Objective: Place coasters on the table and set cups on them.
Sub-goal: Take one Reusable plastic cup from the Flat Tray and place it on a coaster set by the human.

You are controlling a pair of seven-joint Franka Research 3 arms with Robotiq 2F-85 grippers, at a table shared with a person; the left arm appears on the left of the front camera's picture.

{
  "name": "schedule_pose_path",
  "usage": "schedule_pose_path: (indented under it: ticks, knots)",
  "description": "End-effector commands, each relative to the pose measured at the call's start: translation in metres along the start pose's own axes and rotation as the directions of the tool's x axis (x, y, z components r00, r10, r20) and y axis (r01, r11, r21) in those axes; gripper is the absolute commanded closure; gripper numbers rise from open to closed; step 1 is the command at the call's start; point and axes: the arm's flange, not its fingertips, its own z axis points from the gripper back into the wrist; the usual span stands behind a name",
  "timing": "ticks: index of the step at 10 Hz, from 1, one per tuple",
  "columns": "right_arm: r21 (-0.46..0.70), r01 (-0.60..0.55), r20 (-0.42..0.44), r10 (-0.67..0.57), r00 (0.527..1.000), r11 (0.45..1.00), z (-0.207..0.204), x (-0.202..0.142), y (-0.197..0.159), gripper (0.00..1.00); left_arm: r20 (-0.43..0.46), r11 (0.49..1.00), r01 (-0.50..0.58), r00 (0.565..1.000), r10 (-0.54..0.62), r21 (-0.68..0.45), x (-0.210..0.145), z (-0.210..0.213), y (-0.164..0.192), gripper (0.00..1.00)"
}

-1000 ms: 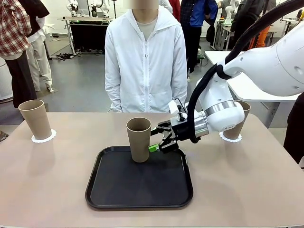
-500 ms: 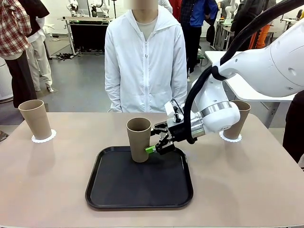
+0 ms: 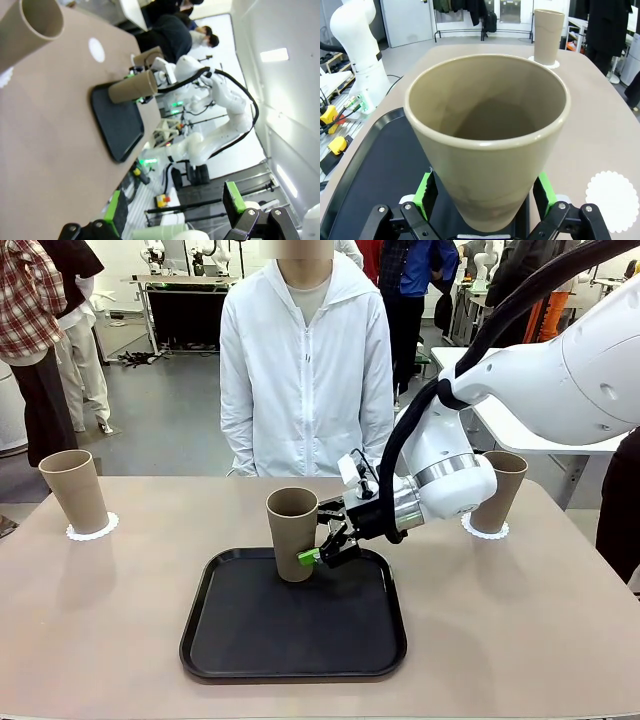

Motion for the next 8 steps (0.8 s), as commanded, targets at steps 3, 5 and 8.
schedule_pose_path:
  ticks: [3,5,8]
  knots:
    - [-0.002,0.026,0.036,-0.026,0.999,1.0,-0.0232,0.0002,-0.01,0.0,0.006,1.0,0.004,1.0,-0.004,-0.006,-0.0002,0.0012,-0.0019,0.0]
    - [0.047,0.03,0.067,-0.033,0.997,0.998,-0.0235,-0.0001,-0.0094,0.58,0.006,1.0,0.004,1.0,-0.004,-0.006,-0.0002,0.0012,-0.0019,0.0]
    - [0.061,0.042,0.076,-0.047,0.996,0.997,-0.022,-0.002,-0.0109,1.0,0.006,1.0,0.004,1.0,-0.004,-0.006,-0.0002,0.0012,-0.0019,0.0]
